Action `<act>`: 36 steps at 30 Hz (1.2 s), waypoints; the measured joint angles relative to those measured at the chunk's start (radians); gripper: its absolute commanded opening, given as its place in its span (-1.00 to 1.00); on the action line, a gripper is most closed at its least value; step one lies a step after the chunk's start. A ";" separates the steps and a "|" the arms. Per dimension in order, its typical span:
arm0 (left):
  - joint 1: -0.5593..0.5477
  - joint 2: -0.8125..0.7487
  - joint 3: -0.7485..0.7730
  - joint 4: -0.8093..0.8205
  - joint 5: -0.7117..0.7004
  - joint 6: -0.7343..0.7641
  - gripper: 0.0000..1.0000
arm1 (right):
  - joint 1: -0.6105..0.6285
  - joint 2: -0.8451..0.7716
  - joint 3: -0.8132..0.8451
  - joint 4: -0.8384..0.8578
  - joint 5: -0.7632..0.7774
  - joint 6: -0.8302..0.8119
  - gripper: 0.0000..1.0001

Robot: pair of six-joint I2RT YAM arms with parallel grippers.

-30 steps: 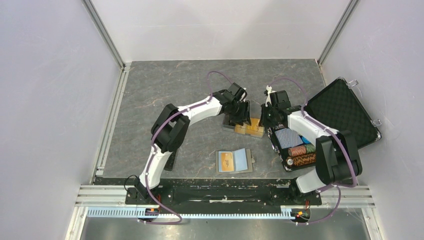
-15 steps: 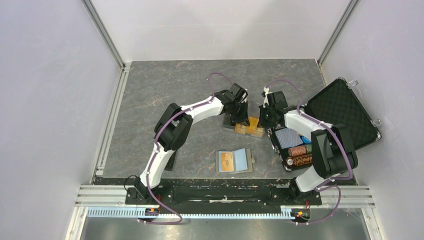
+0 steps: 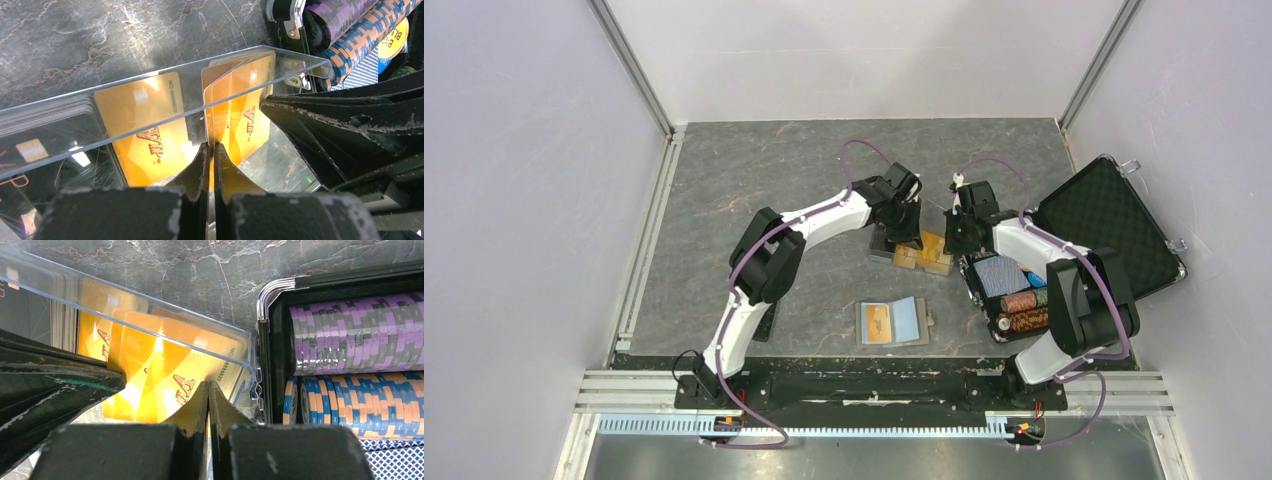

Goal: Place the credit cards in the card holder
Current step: Pick up the credit card from the storage box.

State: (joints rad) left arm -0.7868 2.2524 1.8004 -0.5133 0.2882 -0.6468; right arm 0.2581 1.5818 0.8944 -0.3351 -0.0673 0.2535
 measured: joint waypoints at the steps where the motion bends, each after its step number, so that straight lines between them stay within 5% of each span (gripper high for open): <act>1: 0.000 -0.003 0.000 -0.004 -0.001 0.000 -0.95 | 0.000 0.001 0.002 -0.003 0.004 -0.001 -1.00; 17: 0.057 -0.165 -0.090 0.000 0.012 0.000 -0.95 | 0.013 0.002 0.011 -0.027 0.028 -0.021 -0.92; 29: 0.076 -0.202 -0.202 0.098 0.045 -0.008 -0.95 | 0.005 -0.151 -0.004 -0.038 -0.039 -0.020 0.14; 36: 0.091 -0.245 -0.336 0.269 0.089 -0.080 -0.95 | -0.035 -0.171 -0.099 0.072 -0.225 0.060 0.60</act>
State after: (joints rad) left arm -0.6960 2.0075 1.4643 -0.2443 0.3767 -0.7269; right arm 0.2226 1.4109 0.7956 -0.2634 -0.2928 0.3138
